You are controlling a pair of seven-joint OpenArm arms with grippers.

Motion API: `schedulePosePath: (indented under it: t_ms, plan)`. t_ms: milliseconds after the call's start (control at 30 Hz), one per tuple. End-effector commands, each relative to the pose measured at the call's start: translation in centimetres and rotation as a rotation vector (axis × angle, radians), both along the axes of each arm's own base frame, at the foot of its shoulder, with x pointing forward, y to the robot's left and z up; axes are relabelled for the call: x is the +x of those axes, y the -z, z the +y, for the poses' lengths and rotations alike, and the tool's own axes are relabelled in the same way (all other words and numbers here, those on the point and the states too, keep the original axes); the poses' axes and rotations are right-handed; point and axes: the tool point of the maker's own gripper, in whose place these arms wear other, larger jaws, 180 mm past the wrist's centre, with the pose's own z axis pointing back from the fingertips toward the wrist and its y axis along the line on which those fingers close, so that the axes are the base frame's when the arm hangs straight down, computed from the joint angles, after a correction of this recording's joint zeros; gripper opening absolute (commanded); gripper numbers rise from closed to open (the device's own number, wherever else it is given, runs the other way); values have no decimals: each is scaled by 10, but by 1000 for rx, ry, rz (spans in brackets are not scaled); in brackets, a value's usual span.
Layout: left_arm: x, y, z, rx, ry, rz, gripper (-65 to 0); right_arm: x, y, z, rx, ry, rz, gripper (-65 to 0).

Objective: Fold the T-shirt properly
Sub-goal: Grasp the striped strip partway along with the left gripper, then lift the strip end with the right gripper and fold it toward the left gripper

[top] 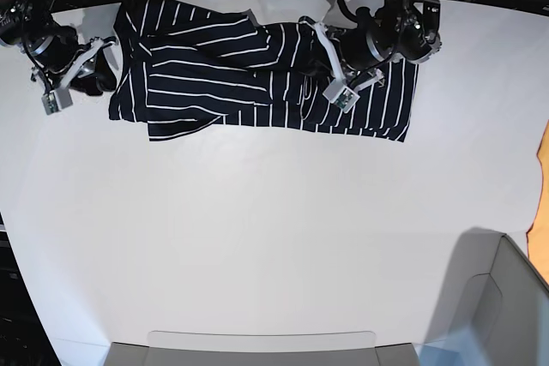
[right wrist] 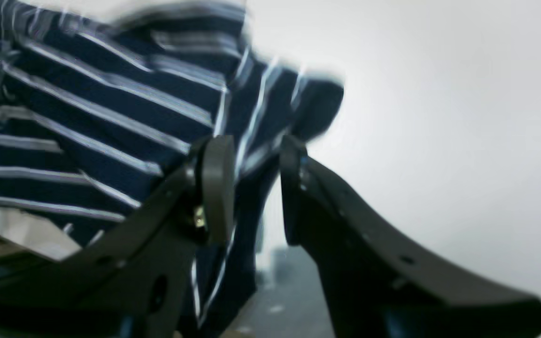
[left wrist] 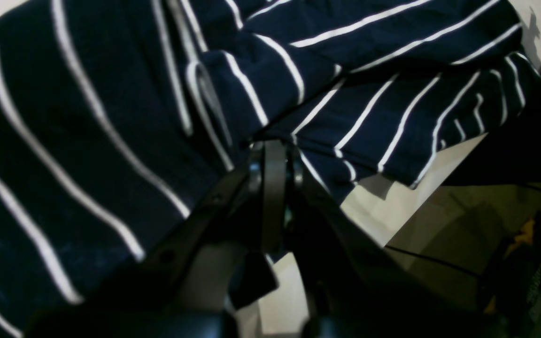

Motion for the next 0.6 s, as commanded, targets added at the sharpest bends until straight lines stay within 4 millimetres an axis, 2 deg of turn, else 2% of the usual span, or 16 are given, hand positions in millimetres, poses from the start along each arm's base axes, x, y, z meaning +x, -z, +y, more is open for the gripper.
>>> schedulePosePath:
  t_ms: [0,67,200,267,467,567]
  plan:
    - [6,-10,-3,-26,-3,-34,-650,1,-1,-9,11,16,-11,-474]
    - [6,-10,-3,-26,-3,-34,-650,-11,19,-18,45,59,51,-474]
    - [5,-9,-4,-25,2,-32,-650,-26,41,-12,120,14,95,-474]
    - [4,-9,-5,-27,6,-32,-650,-33,56,-13,168,46,136,-475]
    - [2,-8,-5,-27,6,-27,-650,-37,79,-6,229,64,202,-475]
    - [2,-8,-4,-26,4,-28,-650,-30,81,9,249,23,203,-475]
